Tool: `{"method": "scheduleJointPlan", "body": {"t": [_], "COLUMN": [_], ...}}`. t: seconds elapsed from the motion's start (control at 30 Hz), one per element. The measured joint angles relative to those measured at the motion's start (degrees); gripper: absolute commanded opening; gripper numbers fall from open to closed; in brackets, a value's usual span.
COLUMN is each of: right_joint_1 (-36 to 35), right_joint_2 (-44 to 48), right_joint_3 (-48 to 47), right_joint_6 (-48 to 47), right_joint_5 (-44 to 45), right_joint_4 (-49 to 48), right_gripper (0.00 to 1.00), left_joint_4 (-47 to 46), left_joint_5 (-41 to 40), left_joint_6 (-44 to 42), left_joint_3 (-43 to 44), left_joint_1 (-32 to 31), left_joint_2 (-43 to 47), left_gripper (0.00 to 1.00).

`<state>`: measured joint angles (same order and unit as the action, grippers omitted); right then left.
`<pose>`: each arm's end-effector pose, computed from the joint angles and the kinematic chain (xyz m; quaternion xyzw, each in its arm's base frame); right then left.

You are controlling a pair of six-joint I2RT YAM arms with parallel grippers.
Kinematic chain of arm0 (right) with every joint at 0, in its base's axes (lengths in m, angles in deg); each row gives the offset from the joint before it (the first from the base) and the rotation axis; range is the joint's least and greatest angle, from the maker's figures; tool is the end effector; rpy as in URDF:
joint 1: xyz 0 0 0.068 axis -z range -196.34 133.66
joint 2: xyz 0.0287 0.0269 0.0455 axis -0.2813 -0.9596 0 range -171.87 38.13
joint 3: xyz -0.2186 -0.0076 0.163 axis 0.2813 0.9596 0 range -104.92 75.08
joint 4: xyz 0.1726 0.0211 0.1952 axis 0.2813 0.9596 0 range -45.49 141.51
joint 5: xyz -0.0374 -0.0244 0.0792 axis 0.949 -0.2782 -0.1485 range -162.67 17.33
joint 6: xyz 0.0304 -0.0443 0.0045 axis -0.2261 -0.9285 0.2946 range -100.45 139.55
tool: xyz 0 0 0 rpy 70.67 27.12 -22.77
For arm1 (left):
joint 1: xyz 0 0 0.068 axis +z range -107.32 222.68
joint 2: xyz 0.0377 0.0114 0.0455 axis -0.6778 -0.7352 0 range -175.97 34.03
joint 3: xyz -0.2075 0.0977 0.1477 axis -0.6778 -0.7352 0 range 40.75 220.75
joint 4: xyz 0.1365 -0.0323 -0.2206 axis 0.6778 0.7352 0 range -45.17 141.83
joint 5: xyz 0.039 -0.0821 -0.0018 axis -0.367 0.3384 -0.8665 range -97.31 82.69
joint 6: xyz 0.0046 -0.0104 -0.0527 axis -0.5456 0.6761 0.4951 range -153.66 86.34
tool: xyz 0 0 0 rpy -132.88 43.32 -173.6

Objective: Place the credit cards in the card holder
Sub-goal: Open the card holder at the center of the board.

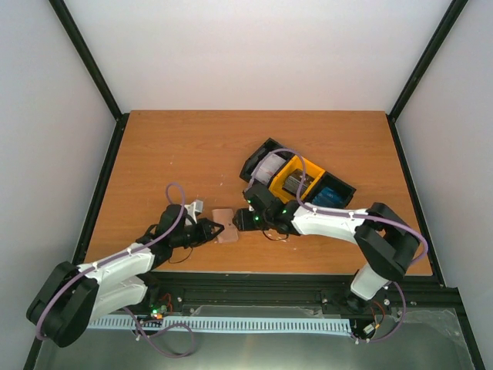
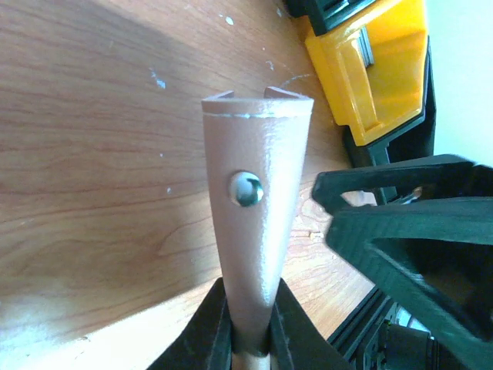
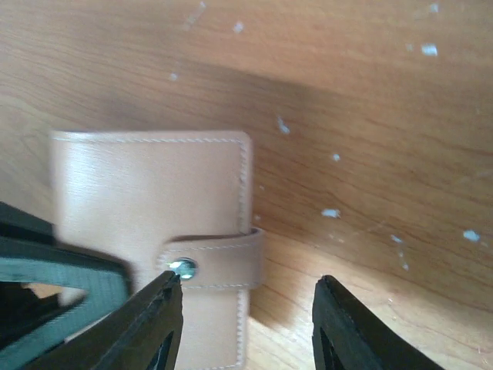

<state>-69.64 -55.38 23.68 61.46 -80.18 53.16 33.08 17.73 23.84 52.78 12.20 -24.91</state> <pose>0.1918 0.2651 0.1726 -0.1152 0.9331 0.2891 0.1803 0.1491 -0.1053 0.1406 -0.1054 0.8659 -0.4507 0.1899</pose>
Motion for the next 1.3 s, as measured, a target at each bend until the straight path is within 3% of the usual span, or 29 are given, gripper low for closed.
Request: {"method": "scheduleJointPlan", "body": {"t": [0.23, 0.57, 0.97, 1.2, 1.3], "right_joint_1": [-2.1, -4.3, -5.9, -6.1, -5.8], "right_joint_2": [2.0, -5.1, -7.3, -8.1, -9.4], "right_joint_3": [-3.6, -10.8, -13.3, -14.0, -14.3], "right_joint_6": [-1.9, -2.1, -1.5, -0.3, -0.3], "right_joint_5": [3.1, 6.0, 7.9, 16.8, 19.5], "right_joint_4": [2.1, 7.0, 14.7, 21.9, 23.6], "right_gripper": [0.48, 0.46, 0.32, 0.23, 0.23], "left_joint_4": [0.8, 0.9, 3.0, 3.2, 3.2], "left_joint_5": [0.2, 0.9, -0.8, -1.4, -1.4], "left_joint_6": [-2.1, -3.0, -4.1, -4.7, -5.0], "left_joint_3": [0.9, 0.9, 0.9, 2.2, 2.6], "left_joint_1": [0.0, 0.0, -0.2, -0.2, -0.2], "left_joint_2": [1.0, 1.1, 1.2, 2.5, 3.1], "left_gripper": [0.01, 0.01, 0.01, 0.01, 0.01]}}
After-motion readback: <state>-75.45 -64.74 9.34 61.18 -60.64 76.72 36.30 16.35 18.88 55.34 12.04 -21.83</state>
